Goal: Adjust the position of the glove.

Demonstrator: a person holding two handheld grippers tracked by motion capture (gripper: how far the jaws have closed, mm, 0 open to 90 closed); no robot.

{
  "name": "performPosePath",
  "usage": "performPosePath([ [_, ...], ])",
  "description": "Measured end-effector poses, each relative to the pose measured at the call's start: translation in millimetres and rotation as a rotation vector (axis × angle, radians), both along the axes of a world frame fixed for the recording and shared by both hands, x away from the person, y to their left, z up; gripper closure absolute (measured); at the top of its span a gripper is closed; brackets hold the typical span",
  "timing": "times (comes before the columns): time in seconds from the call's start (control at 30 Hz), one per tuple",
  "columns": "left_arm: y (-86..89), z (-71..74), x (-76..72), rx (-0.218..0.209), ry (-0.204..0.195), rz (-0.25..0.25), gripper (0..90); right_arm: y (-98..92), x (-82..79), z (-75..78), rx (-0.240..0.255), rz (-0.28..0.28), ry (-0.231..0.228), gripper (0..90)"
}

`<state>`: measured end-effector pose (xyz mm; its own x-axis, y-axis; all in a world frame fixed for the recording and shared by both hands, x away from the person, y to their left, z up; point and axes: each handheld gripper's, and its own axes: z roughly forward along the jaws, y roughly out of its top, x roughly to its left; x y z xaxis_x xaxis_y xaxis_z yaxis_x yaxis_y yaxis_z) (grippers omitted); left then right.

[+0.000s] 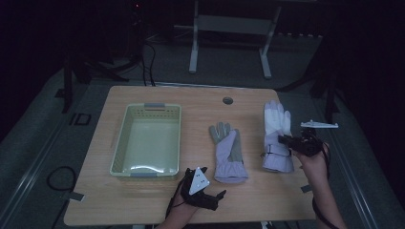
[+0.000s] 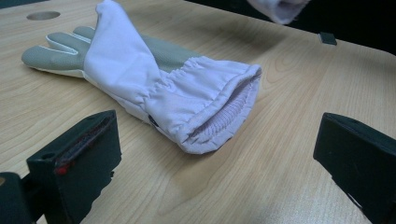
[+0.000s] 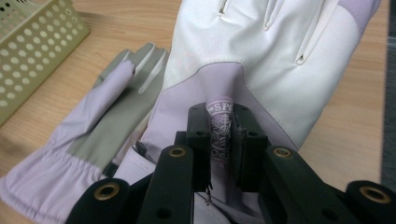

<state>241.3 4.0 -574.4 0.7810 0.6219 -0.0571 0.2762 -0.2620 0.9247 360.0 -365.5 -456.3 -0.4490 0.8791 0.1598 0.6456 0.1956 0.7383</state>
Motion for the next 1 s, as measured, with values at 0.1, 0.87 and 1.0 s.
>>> performPosePath([
  [0.1,0.1,0.1,0.0,0.003,-0.001,-0.001,1.1,-0.7,-9.8,-3.1,-0.007,0.002,0.014,79.3],
  [0.87,-0.5,0.1,-0.7,0.012,-0.009,0.0,1.1,6.2,-2.4,-65.1,-0.132,0.004,0.105,76.0],
  [1.0,-0.6,0.1,-0.7,0.012,-0.008,-0.001,1.1,8.5,-2.6,-68.3,-0.148,0.003,0.1,73.7],
])
